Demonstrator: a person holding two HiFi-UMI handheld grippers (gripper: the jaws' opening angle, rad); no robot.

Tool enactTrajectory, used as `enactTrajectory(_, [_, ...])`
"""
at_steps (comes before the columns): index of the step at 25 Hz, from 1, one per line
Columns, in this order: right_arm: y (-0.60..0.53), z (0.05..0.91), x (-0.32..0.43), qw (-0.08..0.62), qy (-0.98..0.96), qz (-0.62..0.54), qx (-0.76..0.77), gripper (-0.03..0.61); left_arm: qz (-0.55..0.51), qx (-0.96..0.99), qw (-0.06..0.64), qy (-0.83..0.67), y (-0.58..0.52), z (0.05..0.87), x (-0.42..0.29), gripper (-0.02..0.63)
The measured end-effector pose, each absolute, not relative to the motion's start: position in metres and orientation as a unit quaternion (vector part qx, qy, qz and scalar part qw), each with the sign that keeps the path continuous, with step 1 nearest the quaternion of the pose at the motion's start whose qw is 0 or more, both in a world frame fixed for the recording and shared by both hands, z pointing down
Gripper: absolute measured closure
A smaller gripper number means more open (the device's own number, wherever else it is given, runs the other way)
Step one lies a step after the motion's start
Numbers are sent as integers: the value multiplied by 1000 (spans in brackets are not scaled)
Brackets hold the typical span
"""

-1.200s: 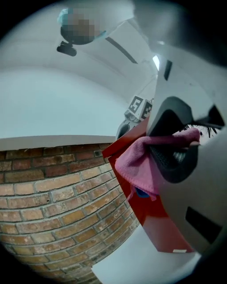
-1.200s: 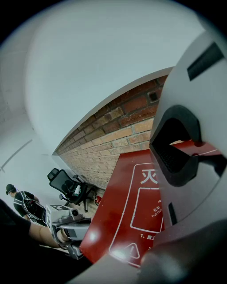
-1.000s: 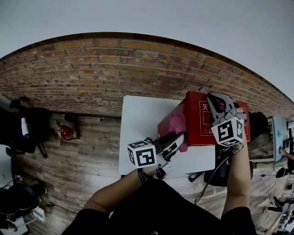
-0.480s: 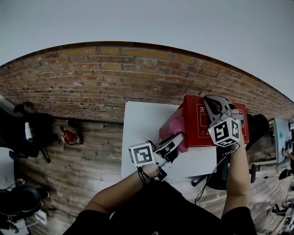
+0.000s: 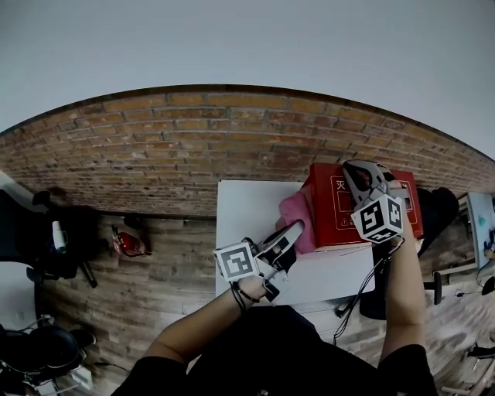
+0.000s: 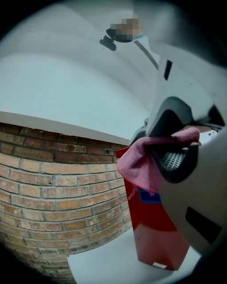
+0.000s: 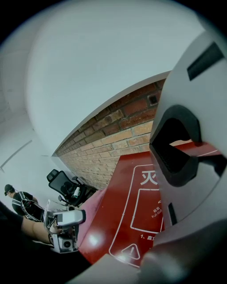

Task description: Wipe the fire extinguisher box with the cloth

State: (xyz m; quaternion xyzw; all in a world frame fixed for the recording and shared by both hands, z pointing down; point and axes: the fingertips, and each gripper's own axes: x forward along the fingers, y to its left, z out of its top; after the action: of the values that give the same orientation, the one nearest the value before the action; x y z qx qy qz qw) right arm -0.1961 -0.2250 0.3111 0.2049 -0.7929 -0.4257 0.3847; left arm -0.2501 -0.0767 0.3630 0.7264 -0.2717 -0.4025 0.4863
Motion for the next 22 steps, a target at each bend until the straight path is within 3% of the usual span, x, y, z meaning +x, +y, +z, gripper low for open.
enactTrajectory(6, [-224, 289, -185, 355, -774, -435, 294, 558, -378, 756, 457, -278, -60, 350, -272, 543])
enactTrajectory(14, [-169, 234, -169, 247, -767, -411, 426, 558, -312, 802, 403, -311, -34, 342, -289, 543])
enactTrajectory(18, [-133, 226, -167, 186, -802, -363, 437, 558, -269, 824, 366, -339, -25, 338, -295, 543])
enactTrajectory(22, [-96, 240, -167, 168, -821, -331, 434, 558, -229, 845, 322, -361, -18, 333, -295, 543])
